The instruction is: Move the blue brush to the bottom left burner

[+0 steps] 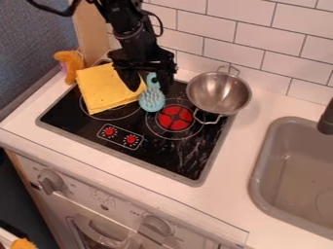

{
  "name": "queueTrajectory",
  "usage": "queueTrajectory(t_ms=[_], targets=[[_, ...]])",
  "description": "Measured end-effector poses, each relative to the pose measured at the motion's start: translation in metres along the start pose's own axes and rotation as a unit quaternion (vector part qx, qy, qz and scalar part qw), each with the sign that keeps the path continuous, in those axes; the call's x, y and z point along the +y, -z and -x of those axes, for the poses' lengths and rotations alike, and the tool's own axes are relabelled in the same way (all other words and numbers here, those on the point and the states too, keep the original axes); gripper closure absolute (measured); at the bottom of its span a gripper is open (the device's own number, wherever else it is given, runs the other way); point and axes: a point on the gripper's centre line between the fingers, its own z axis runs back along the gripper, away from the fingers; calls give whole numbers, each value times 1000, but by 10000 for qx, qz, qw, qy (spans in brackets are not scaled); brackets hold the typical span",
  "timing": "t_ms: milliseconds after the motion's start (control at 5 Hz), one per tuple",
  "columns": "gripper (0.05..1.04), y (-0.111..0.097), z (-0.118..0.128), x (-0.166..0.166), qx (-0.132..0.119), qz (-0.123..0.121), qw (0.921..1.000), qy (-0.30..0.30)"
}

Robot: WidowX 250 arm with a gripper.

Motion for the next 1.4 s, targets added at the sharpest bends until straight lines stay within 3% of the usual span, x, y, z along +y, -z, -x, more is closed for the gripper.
queueTrajectory(t_ms=[200,400,600,800,1000,1400], targets=[[83,16,8,3,233,-38,9997,-38],[83,26,8,1,288,-112,9995,-27],[157,34,8,-2,354,-156,9993,-1],[407,35,5,-3,352,-203,9991,73],[506,36,5,-4,331,-234,9992,62],[507,36,8,-6,322,-186,9992,142]])
